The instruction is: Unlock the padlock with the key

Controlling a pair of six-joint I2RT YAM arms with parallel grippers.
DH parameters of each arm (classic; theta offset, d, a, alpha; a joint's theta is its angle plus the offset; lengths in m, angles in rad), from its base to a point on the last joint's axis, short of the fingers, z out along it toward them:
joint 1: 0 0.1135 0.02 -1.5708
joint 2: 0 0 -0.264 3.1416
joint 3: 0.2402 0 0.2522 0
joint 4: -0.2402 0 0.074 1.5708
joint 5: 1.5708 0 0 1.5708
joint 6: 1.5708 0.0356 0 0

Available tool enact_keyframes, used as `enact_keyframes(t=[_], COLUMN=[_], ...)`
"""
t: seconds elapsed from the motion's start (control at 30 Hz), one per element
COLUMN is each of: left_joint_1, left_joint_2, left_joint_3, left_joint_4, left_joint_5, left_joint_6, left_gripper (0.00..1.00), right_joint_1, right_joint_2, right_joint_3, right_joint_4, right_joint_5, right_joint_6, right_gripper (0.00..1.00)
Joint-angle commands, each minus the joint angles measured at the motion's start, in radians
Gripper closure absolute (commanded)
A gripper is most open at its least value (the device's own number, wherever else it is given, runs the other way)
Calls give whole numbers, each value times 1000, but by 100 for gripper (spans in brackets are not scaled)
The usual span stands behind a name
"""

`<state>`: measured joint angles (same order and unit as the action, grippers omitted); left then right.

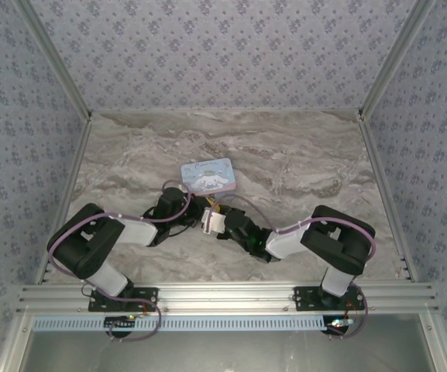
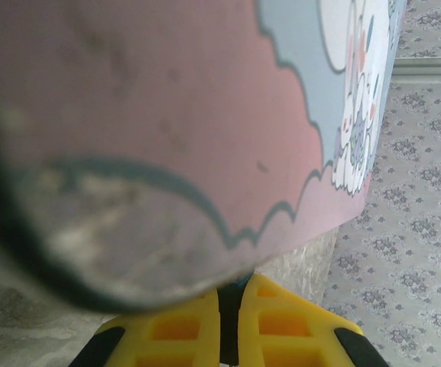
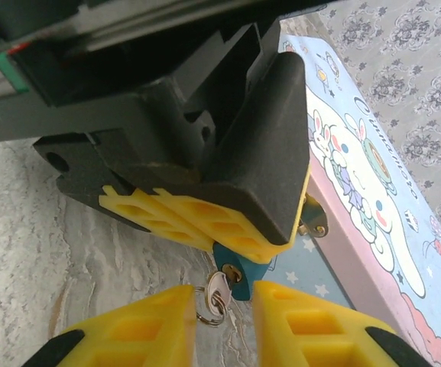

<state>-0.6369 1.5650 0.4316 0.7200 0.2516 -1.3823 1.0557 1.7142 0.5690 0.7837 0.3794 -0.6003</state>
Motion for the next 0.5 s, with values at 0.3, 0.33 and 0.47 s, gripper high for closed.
enact_keyframes(t=[0.3,0.33,0.47], left_joint_1=[-5,-6,-6], left_joint_2=[-13,-12,-10], left_joint_3=[30,32,32], left_joint_4=[22,24,22], left_joint_5=[24,25,27], left_joint_6=[-11,-12,-12], left_gripper=[92,92,92], right_joint_1=[-11,-11,-15], right_joint_2=[56,59,73], right_joint_3=[38,42,48], right_joint_4=[56,57,69], right_joint_5=[55,54,62], right_joint_6=[33,34,39], right_gripper=[82,83,86])
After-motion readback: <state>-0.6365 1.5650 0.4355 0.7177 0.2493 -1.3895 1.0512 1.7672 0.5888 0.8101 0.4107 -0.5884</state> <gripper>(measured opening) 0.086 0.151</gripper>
